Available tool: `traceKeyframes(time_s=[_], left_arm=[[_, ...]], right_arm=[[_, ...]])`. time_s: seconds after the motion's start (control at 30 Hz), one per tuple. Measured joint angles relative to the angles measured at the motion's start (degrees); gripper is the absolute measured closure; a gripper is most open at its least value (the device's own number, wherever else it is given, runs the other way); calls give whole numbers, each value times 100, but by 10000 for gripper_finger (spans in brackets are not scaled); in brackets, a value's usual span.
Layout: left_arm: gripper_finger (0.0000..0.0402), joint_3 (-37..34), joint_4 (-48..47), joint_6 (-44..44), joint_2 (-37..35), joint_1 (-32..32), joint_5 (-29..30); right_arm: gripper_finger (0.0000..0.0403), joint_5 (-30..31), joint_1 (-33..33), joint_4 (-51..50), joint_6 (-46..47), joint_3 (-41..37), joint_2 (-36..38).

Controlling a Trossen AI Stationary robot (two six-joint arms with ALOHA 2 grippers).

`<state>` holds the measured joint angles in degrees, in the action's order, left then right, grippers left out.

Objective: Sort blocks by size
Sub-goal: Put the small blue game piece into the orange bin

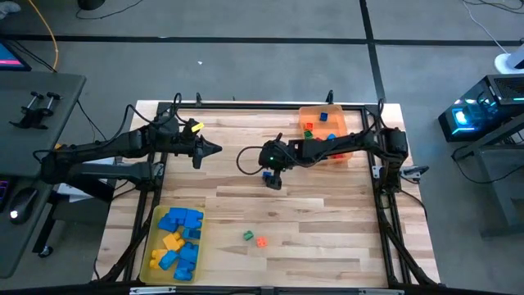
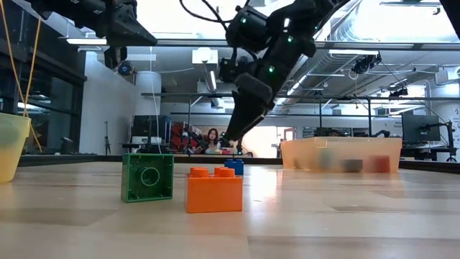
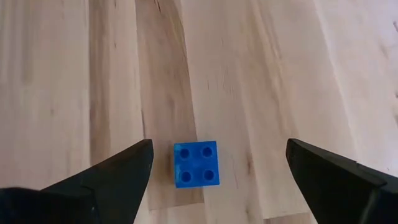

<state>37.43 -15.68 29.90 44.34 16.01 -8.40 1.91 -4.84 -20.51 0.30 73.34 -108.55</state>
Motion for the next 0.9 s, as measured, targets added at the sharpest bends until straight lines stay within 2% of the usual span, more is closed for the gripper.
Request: traceKeyframes(time_s=[0.4, 0.53, 0.7, 0.9], left_arm=[[402, 0, -108, -3, 1, 0, 2], [402, 0, -109, -5, 0, 0, 2], [402, 0, -116, -7, 0, 0, 2], [402, 0, -120, -7, 0, 0, 2]], right_arm=[[39, -96, 76, 107, 221, 0, -705], [55, -70, 87, 138, 183, 0, -800], [117, 68, 127, 183, 71, 7, -833], [232, 188, 181, 187, -31, 25, -842]])
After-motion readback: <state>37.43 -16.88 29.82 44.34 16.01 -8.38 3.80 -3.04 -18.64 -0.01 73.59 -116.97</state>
